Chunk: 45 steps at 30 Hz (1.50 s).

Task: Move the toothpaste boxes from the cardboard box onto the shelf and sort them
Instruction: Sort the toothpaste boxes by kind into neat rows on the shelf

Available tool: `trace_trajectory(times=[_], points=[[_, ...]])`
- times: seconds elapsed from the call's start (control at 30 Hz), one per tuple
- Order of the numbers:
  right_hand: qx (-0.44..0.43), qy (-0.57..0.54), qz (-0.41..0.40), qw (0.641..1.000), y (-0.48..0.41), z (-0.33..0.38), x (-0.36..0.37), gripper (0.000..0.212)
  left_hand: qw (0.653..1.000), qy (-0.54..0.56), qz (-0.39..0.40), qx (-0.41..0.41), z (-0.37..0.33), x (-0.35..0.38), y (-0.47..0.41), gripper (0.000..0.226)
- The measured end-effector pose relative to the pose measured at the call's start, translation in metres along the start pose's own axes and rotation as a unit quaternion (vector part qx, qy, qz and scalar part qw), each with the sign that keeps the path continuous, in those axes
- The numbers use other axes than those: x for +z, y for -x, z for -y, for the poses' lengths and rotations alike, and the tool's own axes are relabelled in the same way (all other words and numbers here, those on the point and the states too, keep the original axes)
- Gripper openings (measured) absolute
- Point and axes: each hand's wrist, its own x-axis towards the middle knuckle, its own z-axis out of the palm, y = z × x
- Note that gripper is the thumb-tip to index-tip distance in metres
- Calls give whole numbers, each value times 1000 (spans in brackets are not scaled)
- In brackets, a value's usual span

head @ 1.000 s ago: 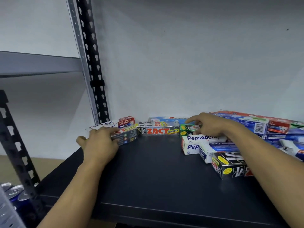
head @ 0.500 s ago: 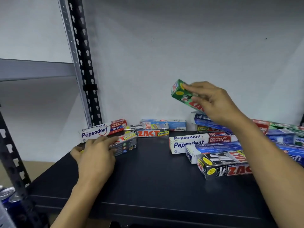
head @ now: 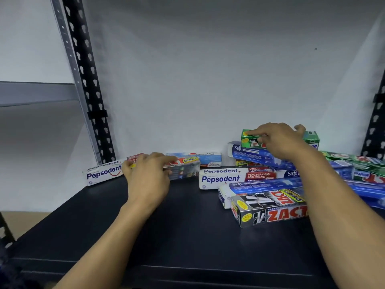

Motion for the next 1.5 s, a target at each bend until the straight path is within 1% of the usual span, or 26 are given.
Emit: trace_trajectory(times=[0.1, 0.2, 0.3, 0.43, 0.5, 0.57, 0.63, 0.7, 0.77, 0.8, 0.87, 0.97, 1.13, 1.23, 1.3, 1.37, 1.4, 1.43, 1.5], points=[[9, -16, 1, 1000, 0, -2, 0, 38, 1000, -13, -15, -2, -10, 2, -11, 38], [17, -39, -7, 999, 0, -4, 0, 39, 1000, 7, -14, -1, -21, 6, -18, 37], [38, -49, -23, 998, -1, -7, 1, 38, 999, 41, 16, 23, -42, 12, -20, 36], [67, -32, -56, 996, -3, -13, 4, 35, 988, 120, 85, 55, -76, 26, -24, 36], [36, -73, -82, 993, -3, -14, 2, 30, 980, 134, 119, 85, -93, 34, -25, 36], [-32, -177, -95, 979, 1, -8, -6, 25, 974, 137, 137, 114, -107, 41, -26, 35], [-88, -266, -61, 958, 8, 1, -13, 23, 971, 146, 142, 128, -116, 46, -29, 35], [-109, -271, 7, 956, 11, 8, -13, 20, 963, 182, 152, 131, -117, 49, -30, 40], [-99, -217, 76, 968, 10, 11, -8, 22, 949, 252, 155, 113, -109, 48, -29, 46], [-91, -174, 104, 975, 9, 10, -4, 26, 944, 277, 149, 101, -103, 46, -28, 47], [-81, -109, 128, 983, 7, 9, 1, 33, 944, 294, 122, 83, -89, 42, -29, 48], [-72, -121, 139, 980, 7, 8, 2, 30, 952, 282, 105, 62, -65, 36, -34, 49], [-51, -127, 147, 980, 8, 6, -5, 32, 959, 238, 150, 31, -18, 37, -38, 46], [-47, -121, 153, 980, 10, 8, -10, 29, 970, 174, 168, 36, 17, 42, -42, 49], [-51, -105, 150, 982, 12, 12, -11, 26, 978, 106, 177, 32, 43, 48, -49, 55], [-53, -77, 132, 987, 13, 17, -10, 24, 980, 29, 197, 6, 67, 55, -52, 64], [-57, -66, 117, 989, 13, 20, -8, 23, 978, 12, 208, -14, 77, 59, -53, 68], [-64, -62, 99, 991, 14, 23, -6, 22, 976, 18, 217, -29, 84, 62, -53, 69], [-81, -91, 71, 990, 14, 32, 1, 22, 973, 72, 217, -29, 91, 65, -53, 63]])
